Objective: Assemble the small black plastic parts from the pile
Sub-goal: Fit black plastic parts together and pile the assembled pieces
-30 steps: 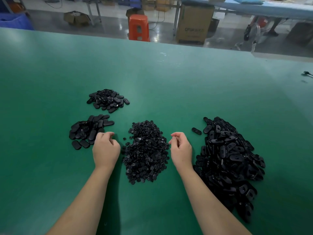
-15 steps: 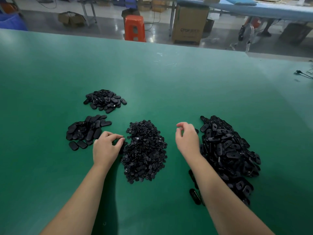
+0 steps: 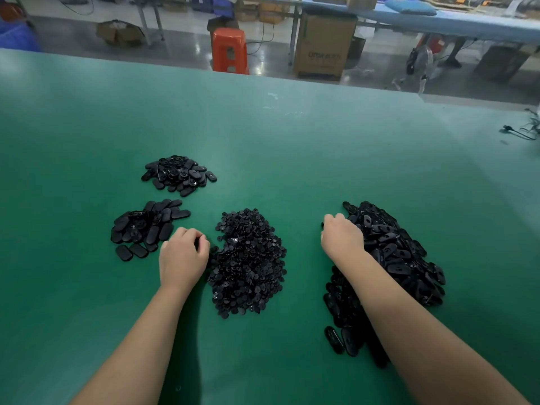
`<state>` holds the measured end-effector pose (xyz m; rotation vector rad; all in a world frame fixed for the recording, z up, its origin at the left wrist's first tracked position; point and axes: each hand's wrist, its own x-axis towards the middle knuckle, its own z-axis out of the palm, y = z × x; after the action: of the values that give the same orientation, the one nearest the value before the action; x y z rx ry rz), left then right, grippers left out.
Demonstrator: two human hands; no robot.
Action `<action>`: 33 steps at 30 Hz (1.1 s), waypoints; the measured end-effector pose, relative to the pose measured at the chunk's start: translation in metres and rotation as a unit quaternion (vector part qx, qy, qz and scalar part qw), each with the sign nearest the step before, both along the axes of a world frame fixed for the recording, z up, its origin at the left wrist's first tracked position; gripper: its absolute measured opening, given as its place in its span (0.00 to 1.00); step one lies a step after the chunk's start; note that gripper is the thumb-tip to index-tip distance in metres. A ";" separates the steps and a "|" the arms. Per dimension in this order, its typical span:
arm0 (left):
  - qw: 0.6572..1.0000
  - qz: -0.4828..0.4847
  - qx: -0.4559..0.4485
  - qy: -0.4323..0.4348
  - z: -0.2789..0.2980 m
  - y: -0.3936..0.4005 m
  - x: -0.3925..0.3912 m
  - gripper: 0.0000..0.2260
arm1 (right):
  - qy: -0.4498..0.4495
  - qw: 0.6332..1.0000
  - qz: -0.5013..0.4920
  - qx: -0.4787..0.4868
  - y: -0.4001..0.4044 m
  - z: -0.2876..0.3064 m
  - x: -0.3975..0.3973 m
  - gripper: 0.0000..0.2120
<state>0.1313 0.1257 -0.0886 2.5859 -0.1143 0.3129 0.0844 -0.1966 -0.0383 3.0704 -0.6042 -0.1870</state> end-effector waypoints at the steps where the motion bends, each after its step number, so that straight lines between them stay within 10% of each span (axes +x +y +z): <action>1: 1.000 0.001 -0.001 0.002 0.000 0.000 0.000 0.08 | -0.001 1.000 0.007 -0.006 0.001 0.000 -0.001 0.04; 20: 1.000 0.004 -0.006 0.015 0.003 0.000 -0.001 0.09 | -0.040 0.995 0.077 -0.039 -0.004 -0.009 0.001 0.03; 24: 1.000 0.004 -0.011 0.019 0.003 0.000 -0.001 0.08 | -0.063 0.995 0.013 0.082 0.000 -0.004 0.005 0.09; 28: 0.999 0.008 -0.029 0.022 0.003 0.000 -0.001 0.08 | -0.213 0.853 -0.102 0.466 0.036 0.004 0.002 0.12; 33: 0.999 0.008 -0.039 0.022 0.004 0.000 -0.001 0.08 | -0.272 0.723 -0.179 0.610 0.084 -0.011 -0.008 0.14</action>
<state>0.1304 0.1261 -0.0851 2.5155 -0.0633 0.2617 0.0762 -0.1128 -0.0492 4.2041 -1.6956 0.6390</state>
